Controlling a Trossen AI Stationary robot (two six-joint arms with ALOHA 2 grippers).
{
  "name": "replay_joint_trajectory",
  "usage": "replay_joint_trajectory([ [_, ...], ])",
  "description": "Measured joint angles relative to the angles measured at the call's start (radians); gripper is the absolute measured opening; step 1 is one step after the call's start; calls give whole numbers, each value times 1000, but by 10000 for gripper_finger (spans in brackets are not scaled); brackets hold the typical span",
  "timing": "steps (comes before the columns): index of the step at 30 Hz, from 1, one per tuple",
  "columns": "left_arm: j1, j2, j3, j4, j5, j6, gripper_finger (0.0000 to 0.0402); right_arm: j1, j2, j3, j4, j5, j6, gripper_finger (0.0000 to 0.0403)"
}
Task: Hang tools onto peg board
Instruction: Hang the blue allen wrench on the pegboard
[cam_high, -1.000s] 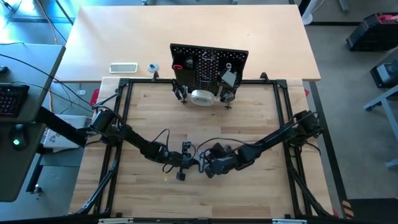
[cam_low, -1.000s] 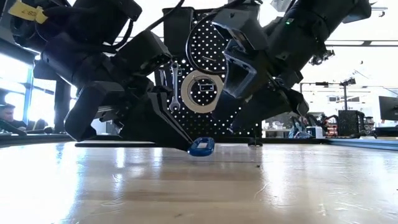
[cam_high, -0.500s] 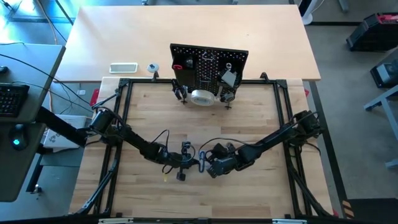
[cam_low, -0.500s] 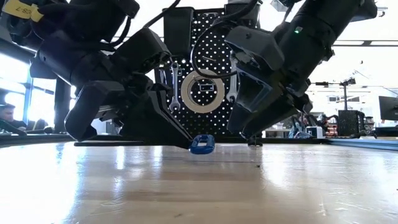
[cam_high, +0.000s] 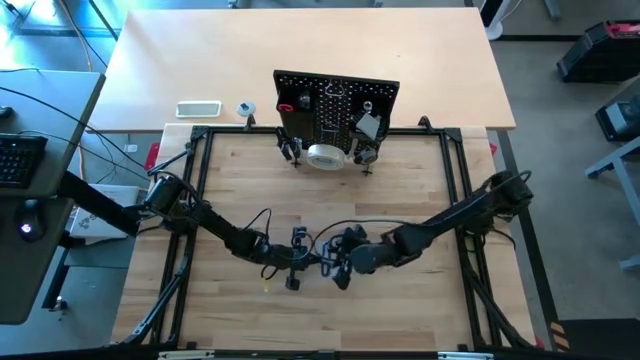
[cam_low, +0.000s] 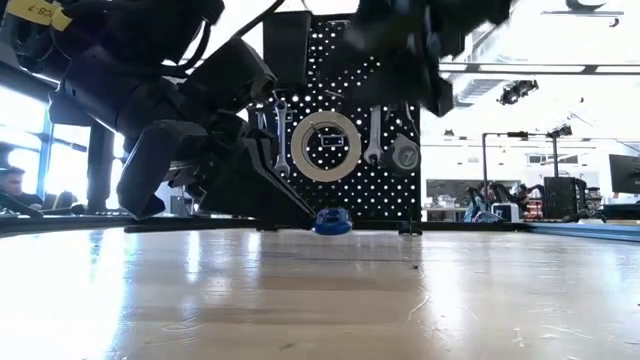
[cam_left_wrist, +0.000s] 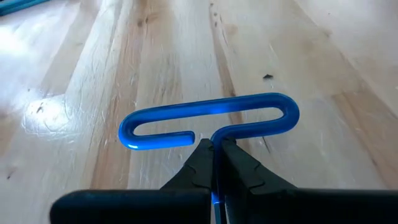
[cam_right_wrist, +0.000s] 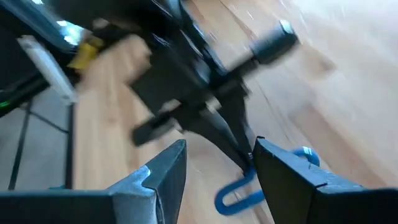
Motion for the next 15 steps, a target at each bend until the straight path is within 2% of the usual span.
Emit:
replay_joint_trajectory([
  [5,0,0,0,17,-6,10,1,10,-111,0,1,-12,-168,183],
  [15,0,0,0,26,-14,15,1,32,-380,0,-197,-13,-478,183],
])
